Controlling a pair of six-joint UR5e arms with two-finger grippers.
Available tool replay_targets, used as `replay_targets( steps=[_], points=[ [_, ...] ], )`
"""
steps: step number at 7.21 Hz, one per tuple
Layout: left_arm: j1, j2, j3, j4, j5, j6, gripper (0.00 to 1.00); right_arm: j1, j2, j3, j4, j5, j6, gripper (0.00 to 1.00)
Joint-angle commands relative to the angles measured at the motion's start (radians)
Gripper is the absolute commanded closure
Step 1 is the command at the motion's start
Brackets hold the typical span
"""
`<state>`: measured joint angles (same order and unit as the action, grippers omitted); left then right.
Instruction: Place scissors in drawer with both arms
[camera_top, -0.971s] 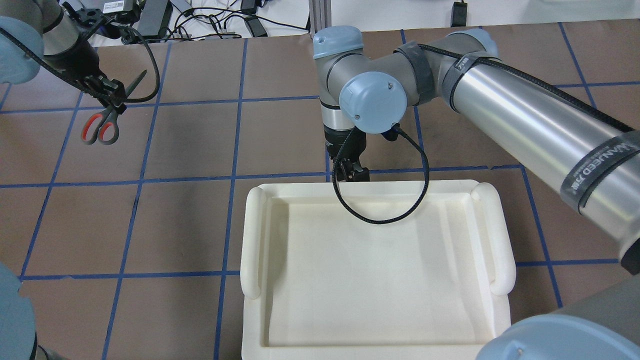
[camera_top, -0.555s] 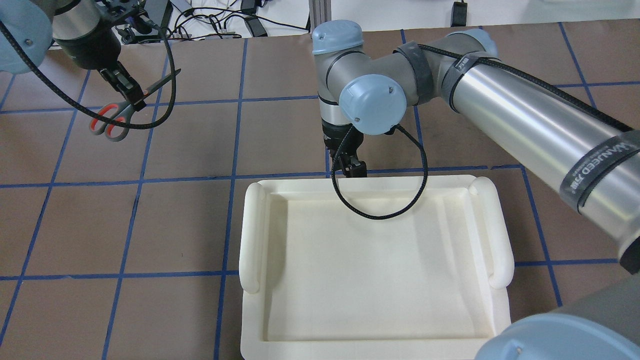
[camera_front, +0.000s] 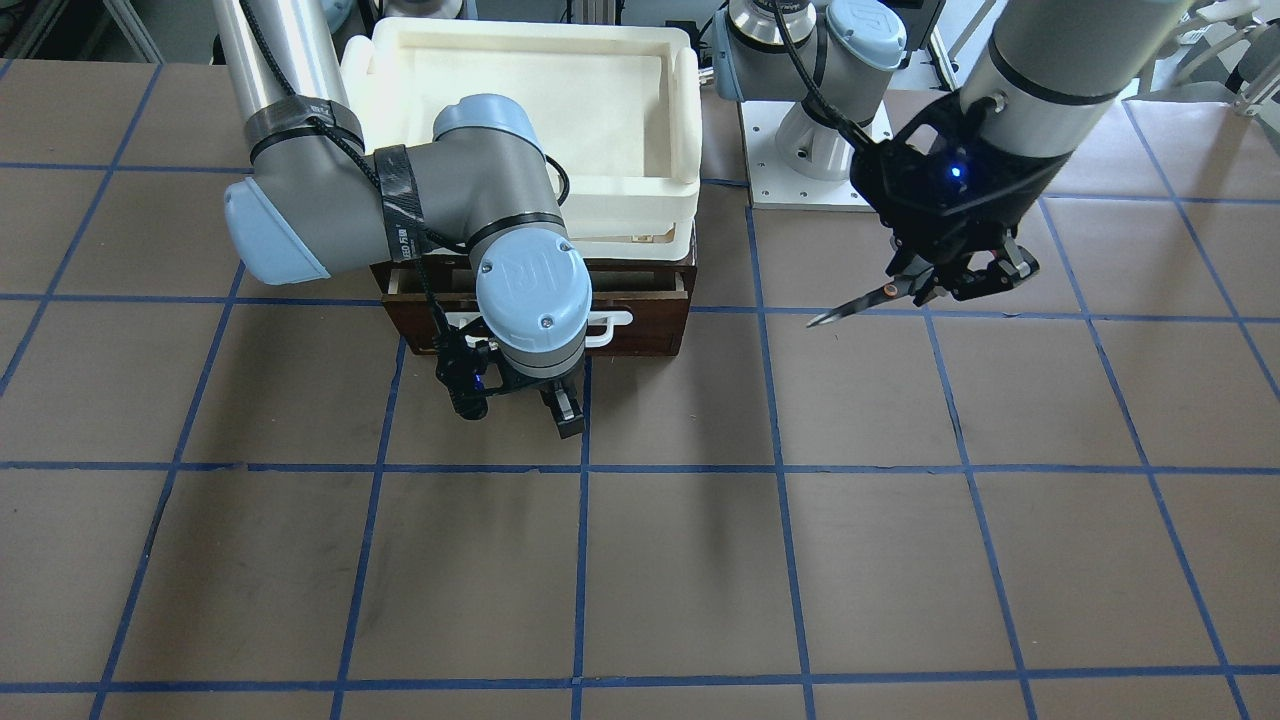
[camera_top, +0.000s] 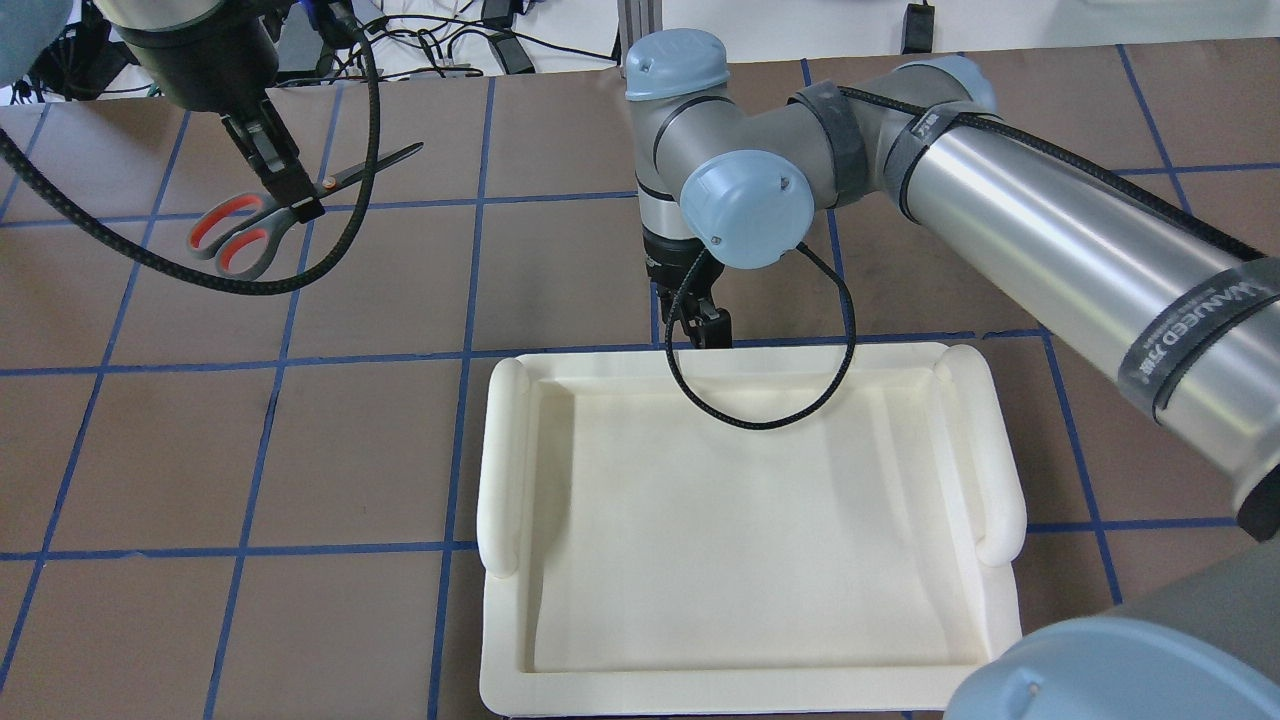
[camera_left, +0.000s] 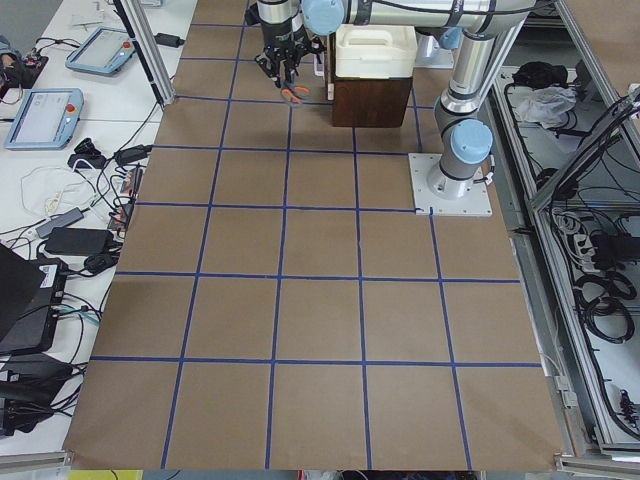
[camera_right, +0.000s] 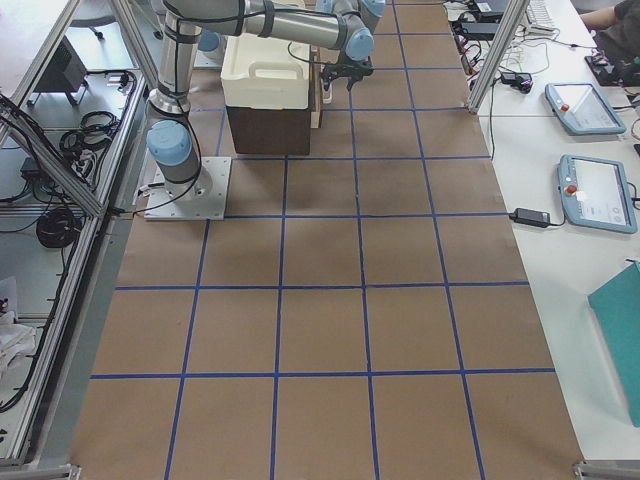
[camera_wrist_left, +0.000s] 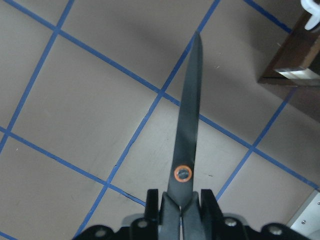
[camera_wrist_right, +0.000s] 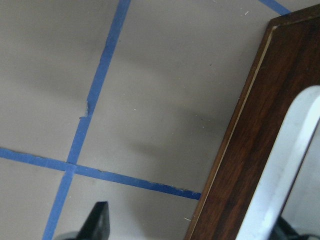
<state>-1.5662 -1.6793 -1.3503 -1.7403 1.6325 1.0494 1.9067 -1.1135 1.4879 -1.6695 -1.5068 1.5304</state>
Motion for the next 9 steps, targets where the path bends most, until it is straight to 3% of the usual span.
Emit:
replay_targets(
  steps=[1,4,9],
  points=[
    [-0.043,0.007,0.013,-0.041,0.012,0.09,0.88,-0.004,0.003,-0.004,-0.024,-0.009,-0.015,0.0],
    [-0.069,0.012,0.005,-0.048,0.009,0.257,0.89,-0.009,0.021,-0.018,-0.047,-0.01,-0.021,0.0],
    [-0.077,0.01,-0.003,-0.042,0.004,0.267,0.9,-0.014,0.054,-0.069,-0.073,-0.027,-0.035,0.0]
  ],
)
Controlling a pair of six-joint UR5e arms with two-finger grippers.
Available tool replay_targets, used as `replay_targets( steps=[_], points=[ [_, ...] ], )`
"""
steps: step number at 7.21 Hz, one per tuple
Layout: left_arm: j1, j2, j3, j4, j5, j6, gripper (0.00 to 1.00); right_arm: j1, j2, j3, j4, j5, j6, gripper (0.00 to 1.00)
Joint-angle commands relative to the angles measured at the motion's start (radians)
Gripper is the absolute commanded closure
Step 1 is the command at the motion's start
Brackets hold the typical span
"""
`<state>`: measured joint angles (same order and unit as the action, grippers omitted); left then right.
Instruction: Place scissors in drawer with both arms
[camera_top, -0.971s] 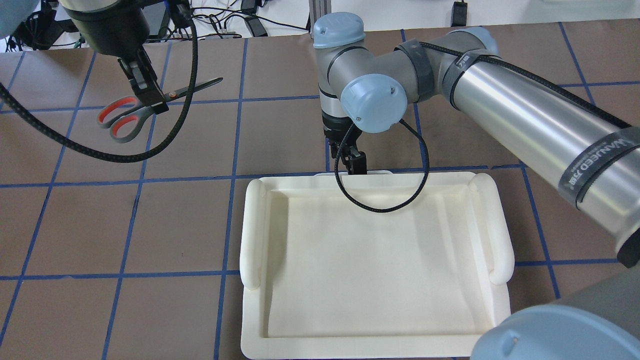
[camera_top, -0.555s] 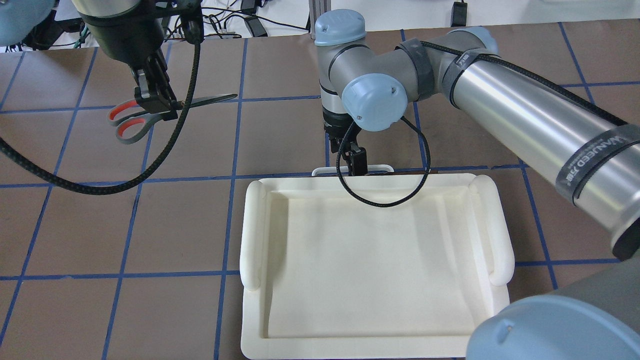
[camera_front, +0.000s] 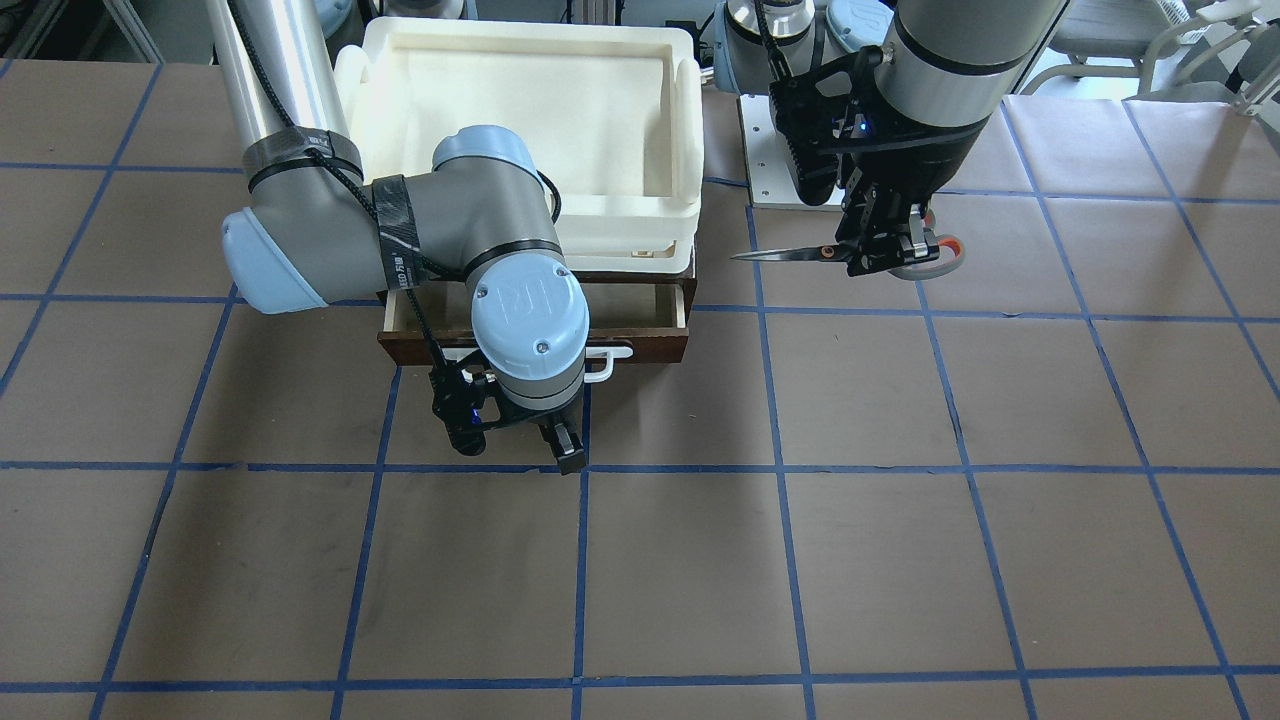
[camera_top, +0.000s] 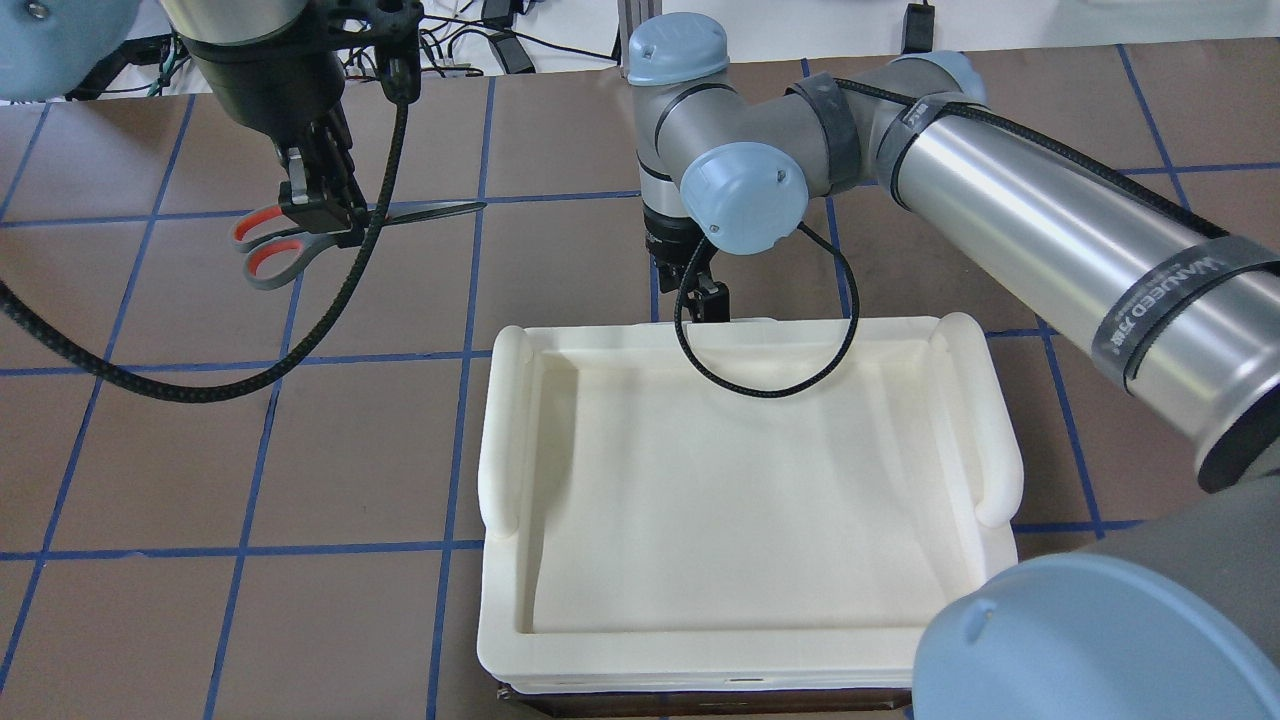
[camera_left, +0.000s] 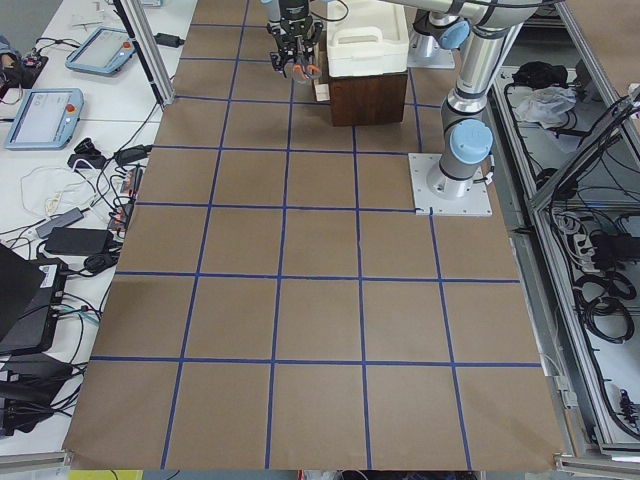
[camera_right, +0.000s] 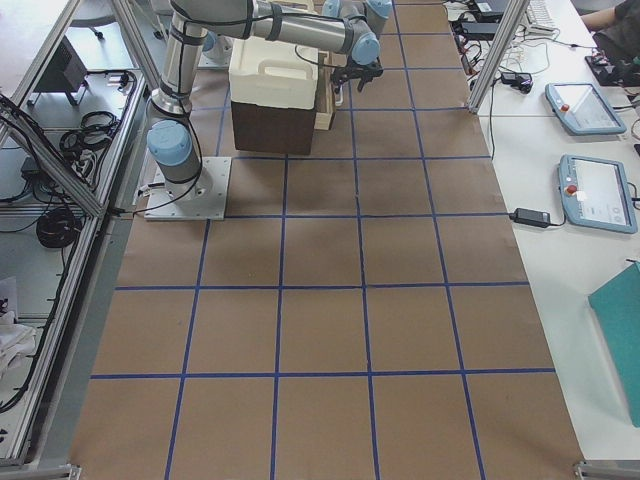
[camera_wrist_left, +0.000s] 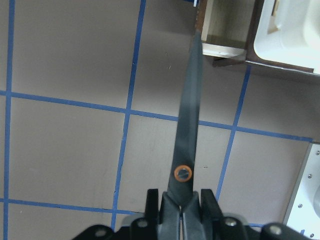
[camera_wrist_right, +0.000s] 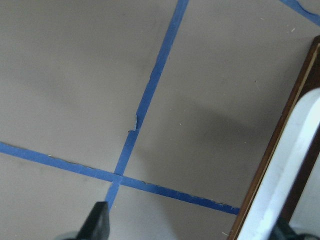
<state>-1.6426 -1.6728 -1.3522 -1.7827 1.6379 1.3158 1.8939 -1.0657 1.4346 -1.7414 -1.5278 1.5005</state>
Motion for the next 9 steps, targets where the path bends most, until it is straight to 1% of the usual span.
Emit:
replay_targets(
  steps=[1,3,8,9],
  points=[
    [0.0,0.004,-0.001,0.0,-0.001,0.0,0.9,-0.002,0.006,-0.019,-0.001,-0.006,-0.017,0.0],
    [0.0,0.004,-0.001,0.0,-0.001,0.0,0.9,-0.015,0.01,-0.031,-0.001,-0.006,-0.038,0.0],
    [-0.005,0.004,-0.001,-0.001,-0.001,-0.006,0.91,-0.016,0.053,-0.101,-0.001,-0.008,-0.062,0.0],
    [-0.006,0.004,-0.001,-0.001,0.0,-0.006,0.91,-0.018,0.055,-0.109,-0.001,-0.027,-0.084,0.0]
  ],
)
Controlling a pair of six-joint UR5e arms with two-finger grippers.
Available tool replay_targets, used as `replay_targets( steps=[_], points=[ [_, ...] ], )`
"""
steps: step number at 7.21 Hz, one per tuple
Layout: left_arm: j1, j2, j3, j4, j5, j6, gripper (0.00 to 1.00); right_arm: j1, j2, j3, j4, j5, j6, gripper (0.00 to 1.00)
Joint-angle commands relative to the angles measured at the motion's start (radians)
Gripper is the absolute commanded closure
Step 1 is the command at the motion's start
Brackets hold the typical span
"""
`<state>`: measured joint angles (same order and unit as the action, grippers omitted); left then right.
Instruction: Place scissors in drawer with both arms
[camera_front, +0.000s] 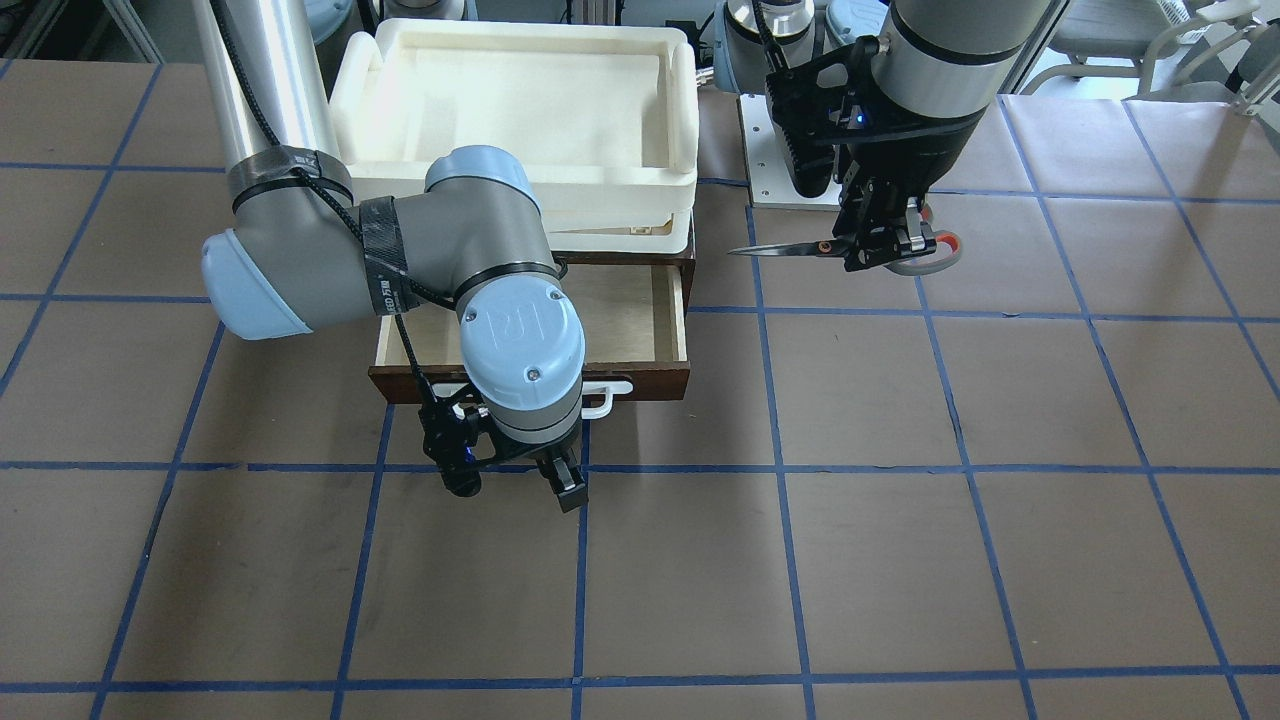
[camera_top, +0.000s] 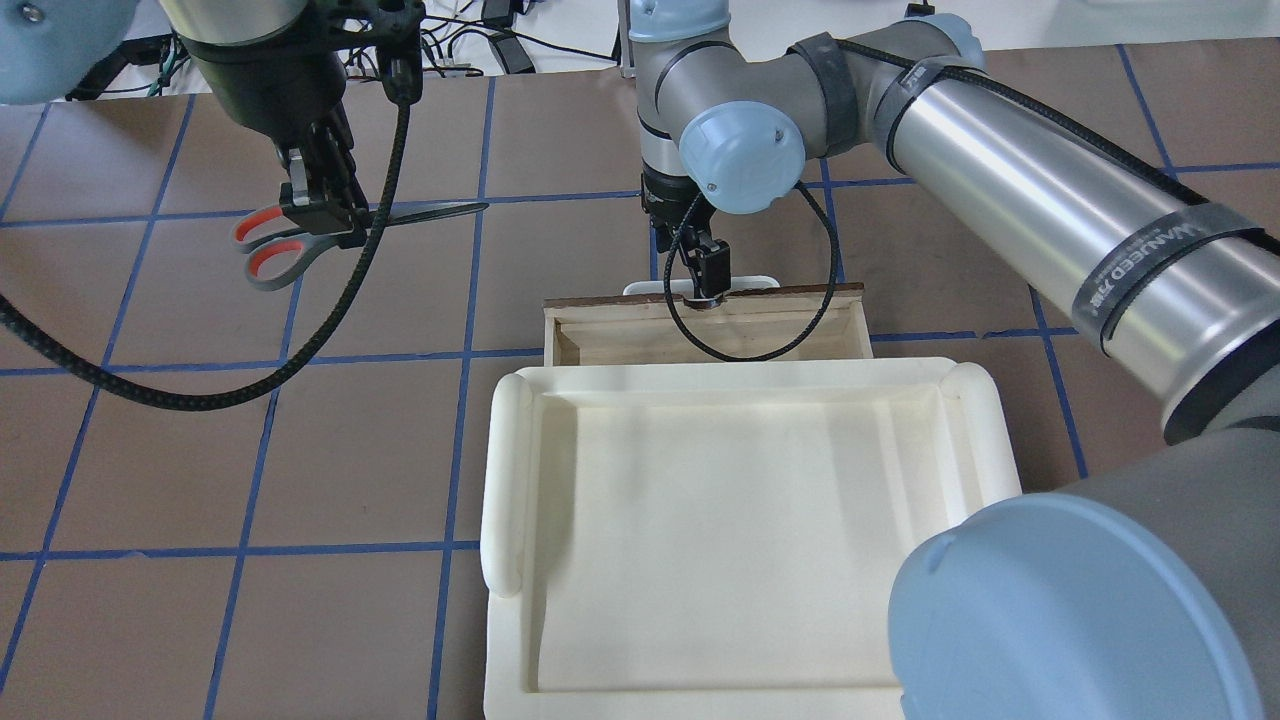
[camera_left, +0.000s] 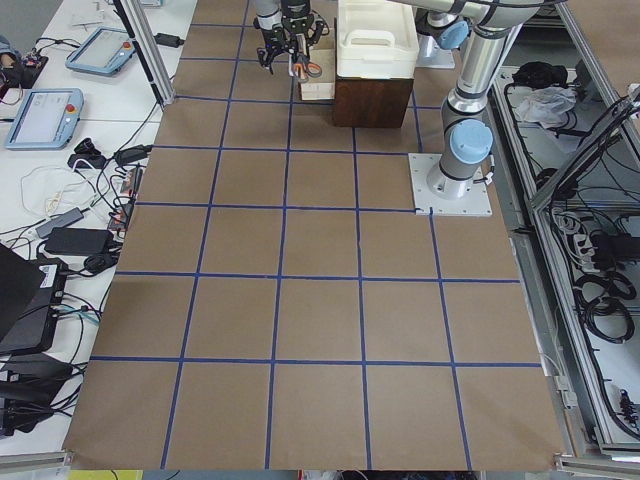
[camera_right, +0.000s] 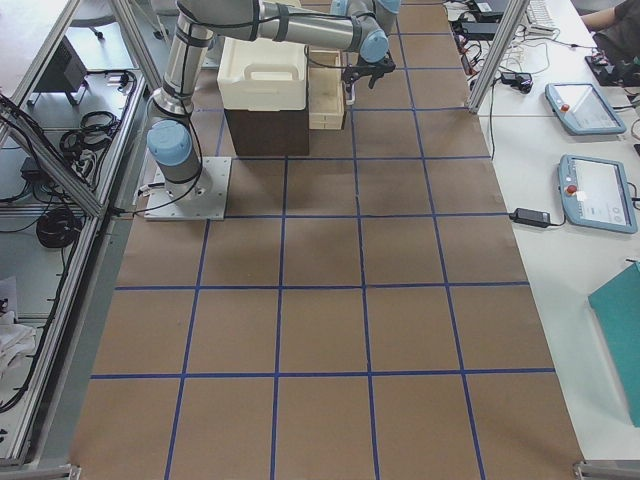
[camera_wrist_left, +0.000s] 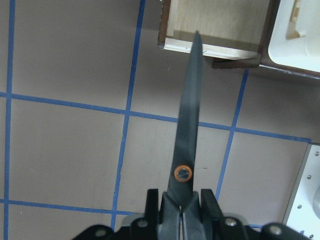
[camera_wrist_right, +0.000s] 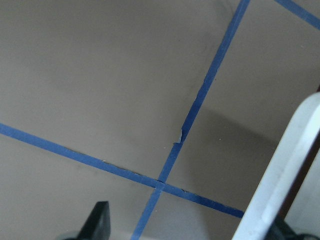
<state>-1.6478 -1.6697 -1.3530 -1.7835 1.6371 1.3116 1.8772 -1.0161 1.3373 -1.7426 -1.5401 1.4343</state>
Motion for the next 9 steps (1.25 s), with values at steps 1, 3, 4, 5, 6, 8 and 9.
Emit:
replay_targets(
  steps=[1,3,4,5,6,8,9],
  points=[
    [-0.001,-0.001,0.0,-0.001,0.001,-0.002,0.91,-0.003,0.016,-0.021,0.0,-0.018,-0.02,0.0],
    [-0.001,0.001,0.0,-0.001,0.0,-0.006,0.92,-0.004,0.027,-0.039,0.0,-0.018,-0.02,0.0],
    [-0.001,0.001,0.0,-0.001,0.0,-0.006,0.92,-0.004,0.03,-0.044,-0.002,-0.017,-0.035,0.0],
    [-0.001,0.001,0.0,-0.001,0.0,-0.006,0.92,-0.01,0.039,-0.058,-0.002,-0.017,-0.037,0.0],
    [-0.001,0.001,0.0,-0.001,0.0,-0.006,0.92,-0.012,0.044,-0.062,-0.002,-0.017,-0.037,0.0],
    [-0.001,-0.004,0.0,-0.001,-0.002,-0.008,0.92,-0.021,0.045,-0.064,-0.003,-0.015,-0.057,0.0],
    [-0.003,-0.007,0.0,-0.001,-0.002,-0.006,0.92,-0.021,0.048,-0.064,-0.005,-0.015,-0.057,0.0]
  ],
)
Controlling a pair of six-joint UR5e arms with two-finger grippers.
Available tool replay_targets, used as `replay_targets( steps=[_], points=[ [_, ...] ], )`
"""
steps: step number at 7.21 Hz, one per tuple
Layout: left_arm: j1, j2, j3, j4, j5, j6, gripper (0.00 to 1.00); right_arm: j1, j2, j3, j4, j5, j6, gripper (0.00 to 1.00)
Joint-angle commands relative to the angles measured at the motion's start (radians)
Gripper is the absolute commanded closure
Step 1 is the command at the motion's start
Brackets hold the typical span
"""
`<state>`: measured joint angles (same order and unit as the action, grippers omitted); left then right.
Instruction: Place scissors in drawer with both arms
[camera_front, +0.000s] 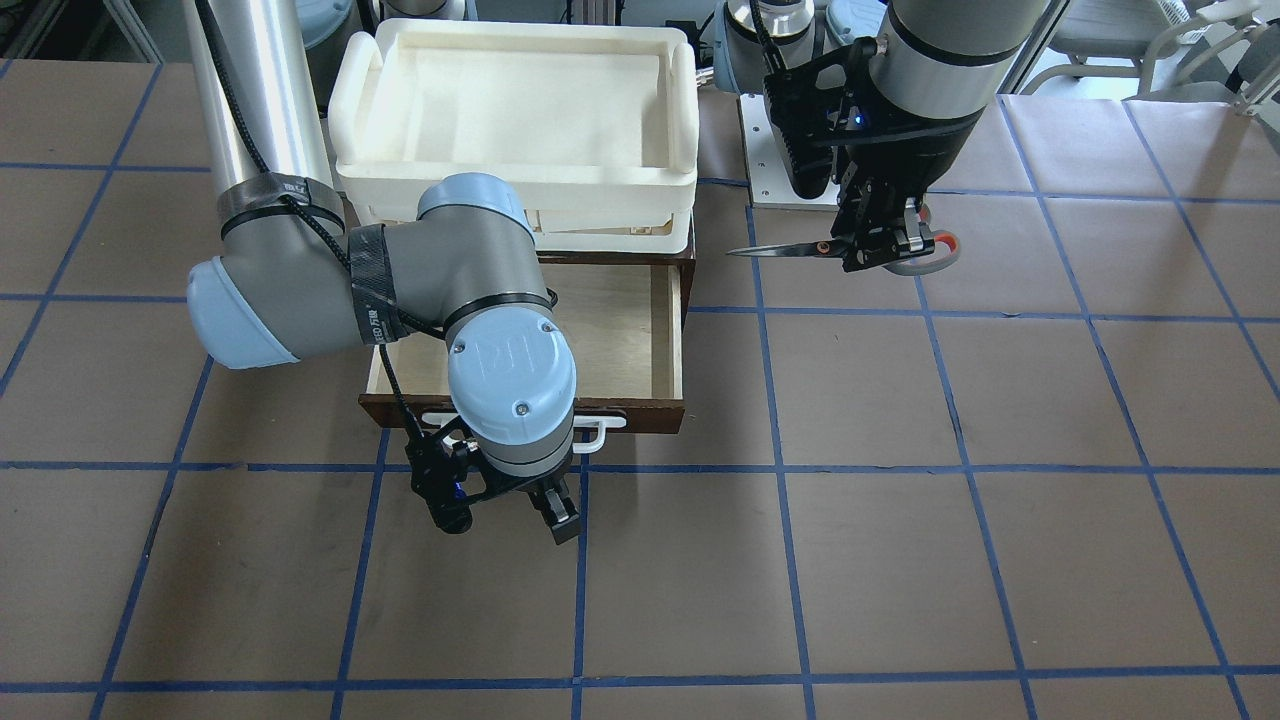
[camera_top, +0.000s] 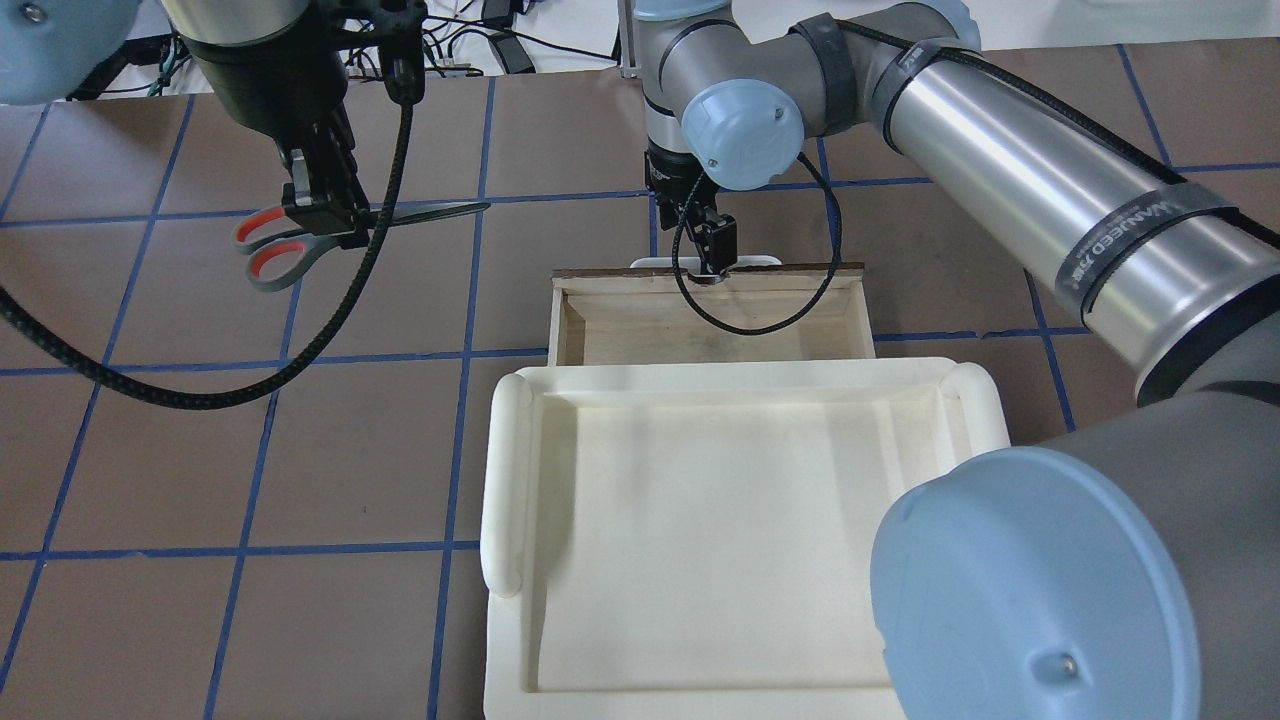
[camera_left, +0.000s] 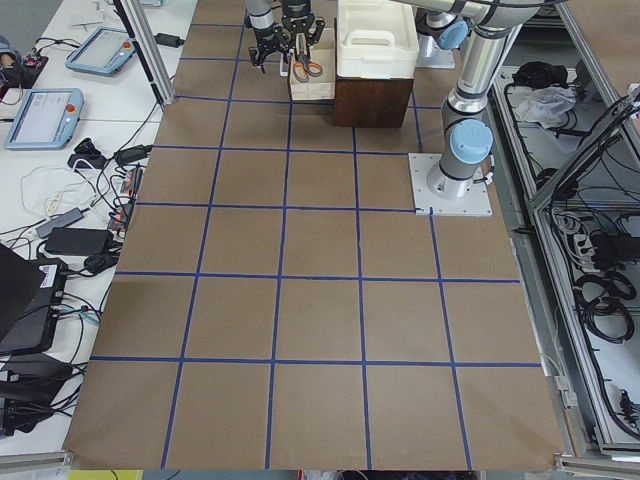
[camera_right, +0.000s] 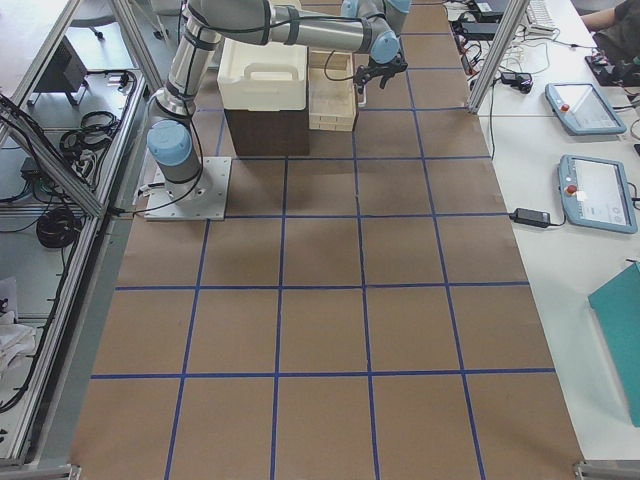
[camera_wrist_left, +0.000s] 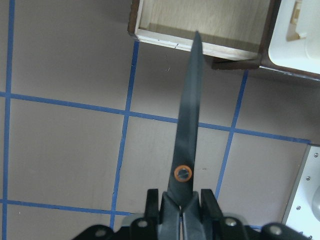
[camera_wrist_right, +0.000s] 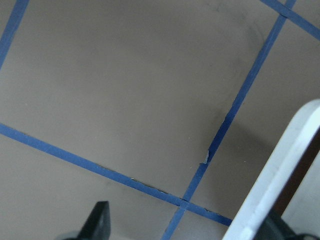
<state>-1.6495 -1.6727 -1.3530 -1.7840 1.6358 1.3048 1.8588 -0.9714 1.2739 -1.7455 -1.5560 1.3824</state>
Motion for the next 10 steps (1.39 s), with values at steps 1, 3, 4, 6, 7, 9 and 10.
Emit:
replay_targets(
  steps=[1,3,4,6,7,9,10],
  points=[
    [-0.001,-0.01,0.0,0.0,-0.001,0.002,0.92,-0.003,0.003,-0.001,-0.005,0.004,-0.006,0.0],
    [-0.01,-0.016,0.0,0.002,-0.037,-0.002,0.92,-0.003,-0.004,0.001,-0.009,0.01,-0.006,0.0],
    [-0.019,-0.018,0.0,0.005,-0.039,-0.007,0.92,-0.003,-0.018,0.001,-0.006,0.013,-0.006,0.0],
    [-0.064,-0.033,-0.002,0.008,-0.037,-0.01,0.92,-0.001,-0.059,0.002,0.011,0.013,-0.017,0.0],
    [-0.091,-0.047,-0.002,0.015,-0.037,-0.034,0.92,-0.006,-0.09,0.002,0.032,-0.001,-0.081,0.0],
    [-0.139,-0.084,-0.002,0.037,-0.039,-0.065,0.92,-0.027,-0.18,0.013,0.044,0.002,-0.356,0.0],
    [-0.151,-0.099,-0.002,0.05,-0.04,-0.082,0.92,-0.051,-0.211,0.016,0.05,-0.001,-0.519,0.0]
  ],
)
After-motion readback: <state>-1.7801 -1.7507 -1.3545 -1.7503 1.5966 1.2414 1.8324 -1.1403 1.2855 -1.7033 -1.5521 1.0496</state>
